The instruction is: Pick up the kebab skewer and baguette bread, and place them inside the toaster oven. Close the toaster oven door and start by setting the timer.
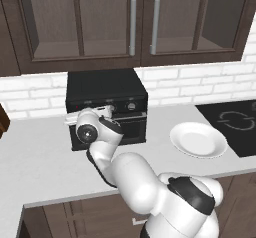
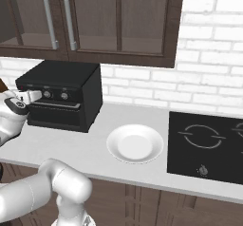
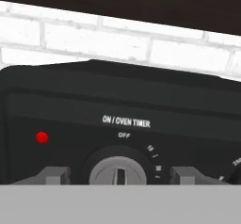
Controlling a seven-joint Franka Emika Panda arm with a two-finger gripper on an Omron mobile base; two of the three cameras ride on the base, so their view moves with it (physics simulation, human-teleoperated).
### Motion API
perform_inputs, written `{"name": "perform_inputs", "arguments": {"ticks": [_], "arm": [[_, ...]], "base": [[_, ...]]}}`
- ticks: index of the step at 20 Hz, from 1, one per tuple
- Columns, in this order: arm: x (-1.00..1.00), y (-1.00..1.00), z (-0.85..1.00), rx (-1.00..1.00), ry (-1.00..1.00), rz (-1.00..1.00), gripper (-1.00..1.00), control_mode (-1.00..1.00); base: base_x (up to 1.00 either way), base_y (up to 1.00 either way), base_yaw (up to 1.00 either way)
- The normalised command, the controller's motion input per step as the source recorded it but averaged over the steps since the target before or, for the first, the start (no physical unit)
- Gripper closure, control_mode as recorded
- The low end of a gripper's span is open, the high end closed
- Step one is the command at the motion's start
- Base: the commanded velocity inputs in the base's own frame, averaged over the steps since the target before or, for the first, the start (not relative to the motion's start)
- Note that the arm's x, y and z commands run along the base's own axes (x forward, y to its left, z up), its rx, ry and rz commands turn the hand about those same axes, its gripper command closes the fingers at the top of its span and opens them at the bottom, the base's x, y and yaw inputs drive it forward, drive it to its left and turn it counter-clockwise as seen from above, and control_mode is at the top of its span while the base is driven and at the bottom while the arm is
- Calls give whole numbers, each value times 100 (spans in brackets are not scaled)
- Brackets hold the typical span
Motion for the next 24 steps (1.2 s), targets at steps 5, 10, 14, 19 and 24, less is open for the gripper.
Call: {"name": "perform_inputs", "arguments": {"ticks": [5,10,14,19,24], "arm": [[0,0,0,0,0,0,100,-100],[0,0,0,0,0,0,100,-100],[-7,0,0,0,0,0,100,-100],[-29,-1,0,0,0,-1,100,-100],[-2,0,0,0,0,-3,100,-100]], "base": [[0,0,0],[0,0,0],[0,0,0],[0,0,0],[0,0,0]]}}
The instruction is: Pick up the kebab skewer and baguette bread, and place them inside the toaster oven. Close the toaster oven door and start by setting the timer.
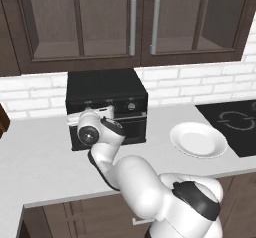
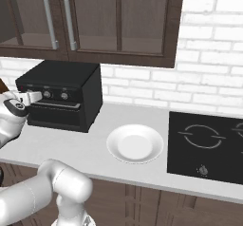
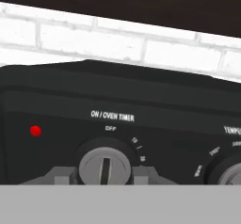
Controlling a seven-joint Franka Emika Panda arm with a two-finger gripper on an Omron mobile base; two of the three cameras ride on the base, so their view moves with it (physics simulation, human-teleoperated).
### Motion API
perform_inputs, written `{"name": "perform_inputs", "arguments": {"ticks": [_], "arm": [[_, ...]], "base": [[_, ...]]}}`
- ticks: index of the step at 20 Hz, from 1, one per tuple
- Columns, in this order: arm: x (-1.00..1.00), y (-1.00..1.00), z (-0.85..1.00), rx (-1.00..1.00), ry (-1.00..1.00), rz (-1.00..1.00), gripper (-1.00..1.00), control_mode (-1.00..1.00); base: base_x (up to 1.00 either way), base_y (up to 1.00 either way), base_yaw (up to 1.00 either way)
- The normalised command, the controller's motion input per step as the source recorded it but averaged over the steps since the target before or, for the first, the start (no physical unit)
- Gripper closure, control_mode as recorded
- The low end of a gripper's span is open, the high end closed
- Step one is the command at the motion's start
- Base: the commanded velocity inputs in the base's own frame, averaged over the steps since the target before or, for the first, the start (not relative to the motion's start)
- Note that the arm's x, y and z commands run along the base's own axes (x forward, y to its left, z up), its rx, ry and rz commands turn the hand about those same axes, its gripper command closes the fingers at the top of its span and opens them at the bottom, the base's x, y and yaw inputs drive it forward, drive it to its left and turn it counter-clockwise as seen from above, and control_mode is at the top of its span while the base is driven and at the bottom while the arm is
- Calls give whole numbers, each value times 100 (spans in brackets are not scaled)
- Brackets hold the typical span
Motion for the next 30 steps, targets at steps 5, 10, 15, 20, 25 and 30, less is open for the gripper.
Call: {"name": "perform_inputs", "arguments": {"ticks": [5,10,15,20,25,30], "arm": [[0,1,0,0,0,0,100,-100],[0,0,0,0,0,0,100,-100],[0,0,0,5,0,-1,100,-100],[0,0,0,12,0,-2,100,-100],[0,1,0,14,-2,-6,100,-100],[0,9,0,14,-5,-9,100,-100]], "base": [[0,0,0],[0,0,0],[0,0,0],[0,0,0],[0,0,0],[0,0,0]]}}
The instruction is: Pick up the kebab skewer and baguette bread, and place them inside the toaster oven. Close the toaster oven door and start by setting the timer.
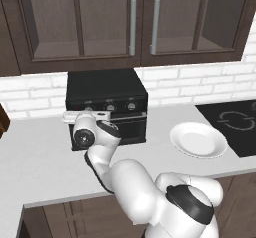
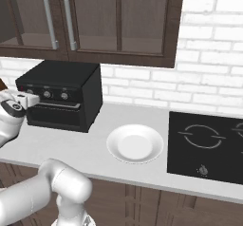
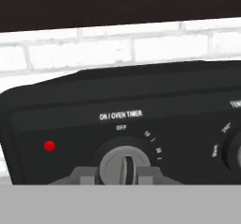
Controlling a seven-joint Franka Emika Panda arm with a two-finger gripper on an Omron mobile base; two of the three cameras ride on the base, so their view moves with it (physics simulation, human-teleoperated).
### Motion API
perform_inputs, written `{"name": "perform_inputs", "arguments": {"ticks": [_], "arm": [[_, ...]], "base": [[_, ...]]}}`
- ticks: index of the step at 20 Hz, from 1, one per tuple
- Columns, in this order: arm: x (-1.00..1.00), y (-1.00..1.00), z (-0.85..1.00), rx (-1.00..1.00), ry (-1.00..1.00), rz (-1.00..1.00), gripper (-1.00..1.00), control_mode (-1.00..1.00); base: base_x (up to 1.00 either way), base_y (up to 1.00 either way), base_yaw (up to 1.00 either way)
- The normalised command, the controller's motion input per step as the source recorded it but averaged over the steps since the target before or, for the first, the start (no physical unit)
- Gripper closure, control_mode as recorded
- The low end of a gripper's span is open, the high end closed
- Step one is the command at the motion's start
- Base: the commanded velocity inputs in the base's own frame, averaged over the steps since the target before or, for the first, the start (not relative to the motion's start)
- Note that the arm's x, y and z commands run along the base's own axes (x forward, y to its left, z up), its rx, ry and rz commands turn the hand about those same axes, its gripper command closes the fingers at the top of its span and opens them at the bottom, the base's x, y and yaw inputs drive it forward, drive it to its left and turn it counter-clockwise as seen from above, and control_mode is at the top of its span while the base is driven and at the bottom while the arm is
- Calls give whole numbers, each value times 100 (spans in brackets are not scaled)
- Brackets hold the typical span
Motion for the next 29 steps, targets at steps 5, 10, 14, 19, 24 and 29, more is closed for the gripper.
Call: {"name": "perform_inputs", "arguments": {"ticks": [5,10,14,19,24,29], "arm": [[0,4,0,15,-1,-7,100,-100],[0,0,1,21,0,0,100,-100],[0,0,0,26,0,0,100,-100],[1,0,0,28,0,0,100,-100],[0,0,0,29,0,0,100,-100],[0,0,0,29,0,-2,100,-100]], "base": [[0,0,0],[0,0,0],[0,0,0],[0,0,0],[0,0,0],[0,0,0]]}}
